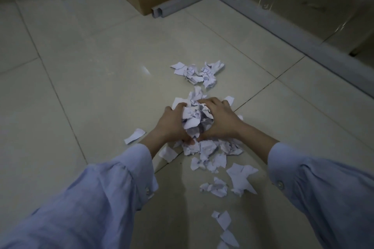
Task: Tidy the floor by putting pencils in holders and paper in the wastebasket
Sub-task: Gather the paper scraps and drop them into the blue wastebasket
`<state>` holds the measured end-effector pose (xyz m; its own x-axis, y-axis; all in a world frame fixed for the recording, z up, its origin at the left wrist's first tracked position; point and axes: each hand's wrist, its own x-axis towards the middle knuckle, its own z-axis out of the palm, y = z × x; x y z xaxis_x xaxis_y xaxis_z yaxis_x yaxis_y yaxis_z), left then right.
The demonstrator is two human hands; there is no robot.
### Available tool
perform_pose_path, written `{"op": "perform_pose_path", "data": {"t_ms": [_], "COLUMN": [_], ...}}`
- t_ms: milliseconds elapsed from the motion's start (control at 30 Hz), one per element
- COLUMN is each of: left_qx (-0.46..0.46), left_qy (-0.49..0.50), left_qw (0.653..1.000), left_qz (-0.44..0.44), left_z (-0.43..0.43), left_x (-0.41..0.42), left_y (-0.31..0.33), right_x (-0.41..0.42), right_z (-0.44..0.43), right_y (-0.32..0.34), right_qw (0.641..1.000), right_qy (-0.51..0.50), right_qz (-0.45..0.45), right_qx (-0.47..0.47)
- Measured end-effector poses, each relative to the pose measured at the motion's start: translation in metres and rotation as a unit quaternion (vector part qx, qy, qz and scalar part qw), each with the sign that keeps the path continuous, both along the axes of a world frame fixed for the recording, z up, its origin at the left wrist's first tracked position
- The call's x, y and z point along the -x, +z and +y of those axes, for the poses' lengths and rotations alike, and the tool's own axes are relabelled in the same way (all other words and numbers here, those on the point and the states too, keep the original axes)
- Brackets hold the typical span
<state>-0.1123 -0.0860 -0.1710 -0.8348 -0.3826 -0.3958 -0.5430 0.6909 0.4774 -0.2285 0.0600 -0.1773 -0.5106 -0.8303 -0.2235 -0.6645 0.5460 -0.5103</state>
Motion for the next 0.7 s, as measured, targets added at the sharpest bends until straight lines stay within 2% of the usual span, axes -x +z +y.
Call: {"op": "perform_pose_path", "data": {"t_ms": [200,700], "left_qx": [0.0,-0.013], "left_qy": [0.005,-0.003], "left_qw": [1.0,0.997], "left_qz": [0.017,0.07], "left_z": [0.016,0.054], "left_x": [-0.008,-0.024], "left_y": [0.004,0.069], "right_x": [-0.021,-0.046], "right_z": [0.008,0.042], "right_y": [0.006,0.055], "right_qw": [0.992,0.959], "right_qy": [-0.051,-0.153], "right_qz": [-0.063,-0.162], "right_qx": [0.091,0.176]}}
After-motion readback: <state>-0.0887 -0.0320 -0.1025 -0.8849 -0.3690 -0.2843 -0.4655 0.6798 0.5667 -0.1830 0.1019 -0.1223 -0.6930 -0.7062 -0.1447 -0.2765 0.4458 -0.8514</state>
